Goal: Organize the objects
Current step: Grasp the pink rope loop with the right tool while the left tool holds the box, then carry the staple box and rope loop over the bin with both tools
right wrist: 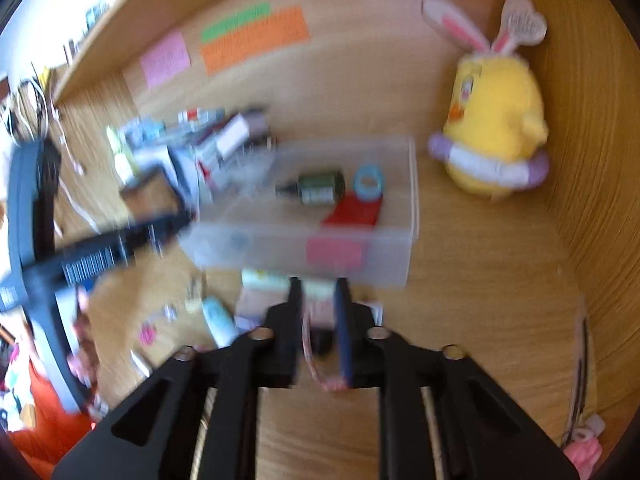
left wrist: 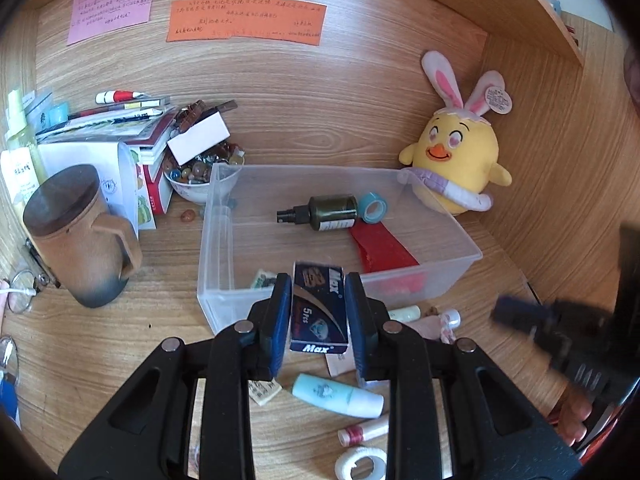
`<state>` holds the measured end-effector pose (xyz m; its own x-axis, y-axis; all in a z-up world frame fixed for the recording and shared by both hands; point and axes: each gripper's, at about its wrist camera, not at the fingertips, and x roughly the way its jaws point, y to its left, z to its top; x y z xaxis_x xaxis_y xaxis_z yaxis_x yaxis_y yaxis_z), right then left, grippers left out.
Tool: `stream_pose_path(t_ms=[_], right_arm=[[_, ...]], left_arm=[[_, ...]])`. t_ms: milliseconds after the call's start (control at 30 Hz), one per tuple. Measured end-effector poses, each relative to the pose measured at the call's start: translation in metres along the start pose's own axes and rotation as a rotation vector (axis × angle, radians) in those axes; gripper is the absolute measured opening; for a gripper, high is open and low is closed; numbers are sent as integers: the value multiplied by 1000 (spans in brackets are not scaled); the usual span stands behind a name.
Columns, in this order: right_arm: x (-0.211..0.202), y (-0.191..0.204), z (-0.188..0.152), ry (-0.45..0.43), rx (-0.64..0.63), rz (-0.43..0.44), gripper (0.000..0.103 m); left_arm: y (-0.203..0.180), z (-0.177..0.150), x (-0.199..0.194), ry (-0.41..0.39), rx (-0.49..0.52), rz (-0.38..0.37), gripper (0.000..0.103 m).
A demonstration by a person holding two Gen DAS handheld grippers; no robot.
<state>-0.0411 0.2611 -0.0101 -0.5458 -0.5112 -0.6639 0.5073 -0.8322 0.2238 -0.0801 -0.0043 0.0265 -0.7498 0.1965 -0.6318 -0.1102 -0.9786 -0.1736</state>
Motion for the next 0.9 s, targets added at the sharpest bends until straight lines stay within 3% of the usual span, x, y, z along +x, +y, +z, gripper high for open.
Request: stream_pose_path(t_ms=[67, 300, 333, 433, 467, 533, 667, 900], right_arm=[[10, -2, -12, 50, -7, -9, 45], [38, 0, -41, 161, -78, -75, 46], [42, 1, -44, 177, -90, -89, 45], [44, 5, -48, 173, -129, -131, 24], [44, 6, -50, 173, -139, -143, 22], [39, 5, -53, 158, -133, -140, 20], [28, 2, -55, 114, -119, -164, 20], [-3, -1, -40, 14, -90, -158, 20]], left_arm=[[1, 5, 1, -7, 4, 7, 26], [4, 20, 6, -21, 8, 15, 26], [5, 22, 8, -18, 9, 18, 26], [7, 23, 14, 1, 8, 24, 26], [8, 22, 14, 6, 9, 24, 26], [9, 18, 15, 26, 15, 17, 28], [9, -2, 18, 70, 48, 35, 50], [-1, -32, 29, 164, 124, 53, 55]])
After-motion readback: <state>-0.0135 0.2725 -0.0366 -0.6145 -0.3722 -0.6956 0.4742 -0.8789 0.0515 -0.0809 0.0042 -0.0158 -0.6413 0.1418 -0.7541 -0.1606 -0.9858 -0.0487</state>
